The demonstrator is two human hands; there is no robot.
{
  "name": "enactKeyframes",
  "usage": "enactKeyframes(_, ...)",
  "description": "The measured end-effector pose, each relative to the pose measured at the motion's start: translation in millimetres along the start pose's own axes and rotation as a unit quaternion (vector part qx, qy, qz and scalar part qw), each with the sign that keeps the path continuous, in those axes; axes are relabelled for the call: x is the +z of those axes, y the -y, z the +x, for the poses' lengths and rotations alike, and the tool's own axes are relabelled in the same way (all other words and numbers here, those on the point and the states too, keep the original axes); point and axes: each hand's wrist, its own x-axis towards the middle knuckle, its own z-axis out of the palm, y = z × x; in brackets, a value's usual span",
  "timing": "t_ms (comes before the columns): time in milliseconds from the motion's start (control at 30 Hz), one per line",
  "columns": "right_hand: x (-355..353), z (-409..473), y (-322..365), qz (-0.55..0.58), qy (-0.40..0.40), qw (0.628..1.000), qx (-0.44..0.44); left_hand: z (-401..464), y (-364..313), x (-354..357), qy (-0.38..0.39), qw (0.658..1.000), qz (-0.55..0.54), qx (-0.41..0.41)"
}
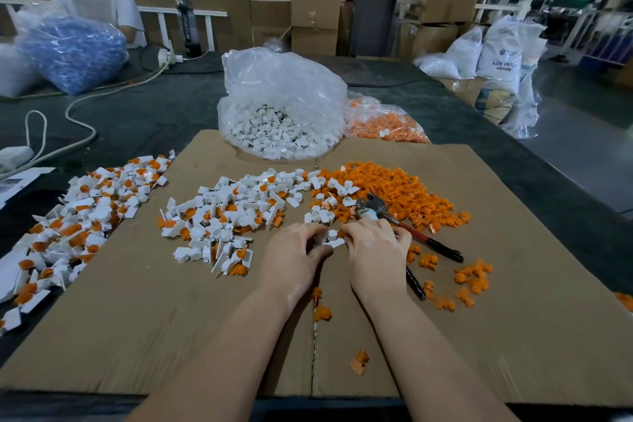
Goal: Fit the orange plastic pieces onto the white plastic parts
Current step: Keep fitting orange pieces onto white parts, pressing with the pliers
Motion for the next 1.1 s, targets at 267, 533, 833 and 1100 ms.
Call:
enactKeyframes(267, -7.4, -2.5, 0.8, 0.1, -0.077, 0.992, 0.002, 1.7, 2.9, -1.9, -0.063, 0.995, -0.075, -0.028)
enactKeyframes(533, -11.3, -5.2, 3.0, 0.147, -0.074, 0.985, -0.042, -0.5, 4.6, -2.6, -0.013, 0.972, -0.222, -0.075)
enactKeyframes(833, -13.0, -4.1, 2.4, 0.172, -0.04, 0.984, -0.041, 0.0, 5.2, -3.5, 0.003, 0.98, -0.19, -0.058)
enactKeyframes(1100, -9.7, -3.9, 1.6, 0.139, 0.005, 0.989, -0.047, -0.2, 5.1, -4.2, 0.009, 0.972, -0.227, -0.064)
